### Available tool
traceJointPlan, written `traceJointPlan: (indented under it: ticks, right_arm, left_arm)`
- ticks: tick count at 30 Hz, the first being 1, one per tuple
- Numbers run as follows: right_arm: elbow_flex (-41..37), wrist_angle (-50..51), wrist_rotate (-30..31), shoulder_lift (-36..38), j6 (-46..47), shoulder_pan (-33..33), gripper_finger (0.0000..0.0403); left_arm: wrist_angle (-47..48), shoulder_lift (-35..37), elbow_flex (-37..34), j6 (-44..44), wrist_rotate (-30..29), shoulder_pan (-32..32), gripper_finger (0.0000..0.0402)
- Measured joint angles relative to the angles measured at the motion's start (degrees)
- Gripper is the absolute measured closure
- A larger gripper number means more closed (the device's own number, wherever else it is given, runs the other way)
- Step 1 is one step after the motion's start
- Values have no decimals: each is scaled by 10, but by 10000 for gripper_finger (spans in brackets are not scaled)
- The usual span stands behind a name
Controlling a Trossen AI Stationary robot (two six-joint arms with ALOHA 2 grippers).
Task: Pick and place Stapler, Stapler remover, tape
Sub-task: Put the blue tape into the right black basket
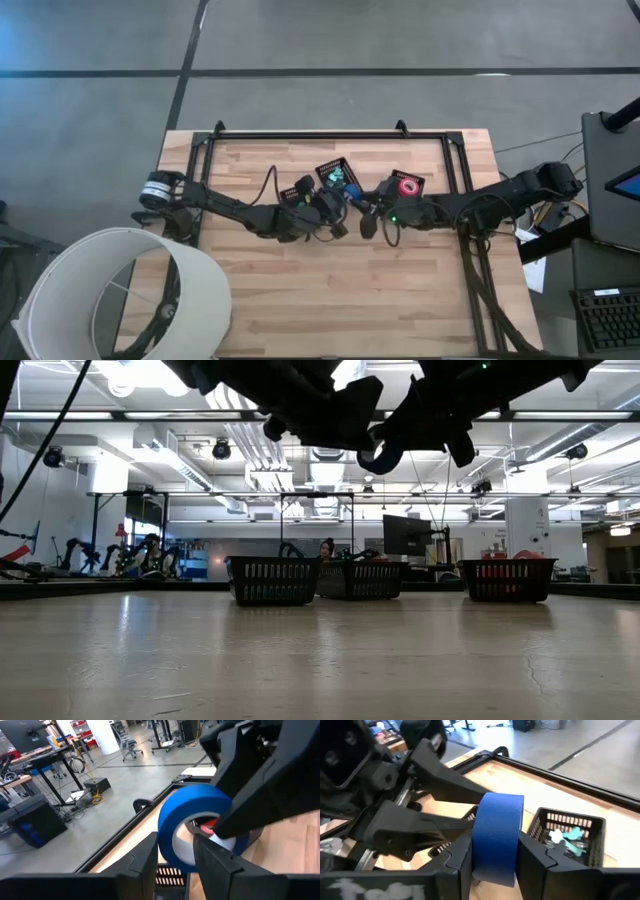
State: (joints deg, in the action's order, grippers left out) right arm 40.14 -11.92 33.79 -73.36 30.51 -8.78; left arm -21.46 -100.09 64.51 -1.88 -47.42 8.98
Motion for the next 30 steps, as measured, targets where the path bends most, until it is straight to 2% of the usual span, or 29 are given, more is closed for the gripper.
traceJointPlan:
  ticks: [3, 9, 15, 21, 26, 30]
  right_arm:
    - [0, 29, 23, 3, 26, 0, 293]
    - [3, 182, 57, 27, 121, 12, 292]
    - [3, 315, 53, 55, 233, 18, 292]
    - [3, 433, 9, 60, 339, 17, 291]
    - [2, 490, 9, 54, 402, 20, 291]
    - [2, 504, 7, 53, 418, 19, 291]
  left_arm:
    - [12, 0, 0, 1, 1, 0, 270]
    - [31, 0, 0, 3, 0, 0, 264]
    - [78, 0, 0, 4, -2, 0, 264]
    - [117, 0, -1, 21, 0, 0, 264]
    - [138, 0, -1, 41, 19, 1, 264]
    - [153, 0, -1, 41, 40, 1, 264]
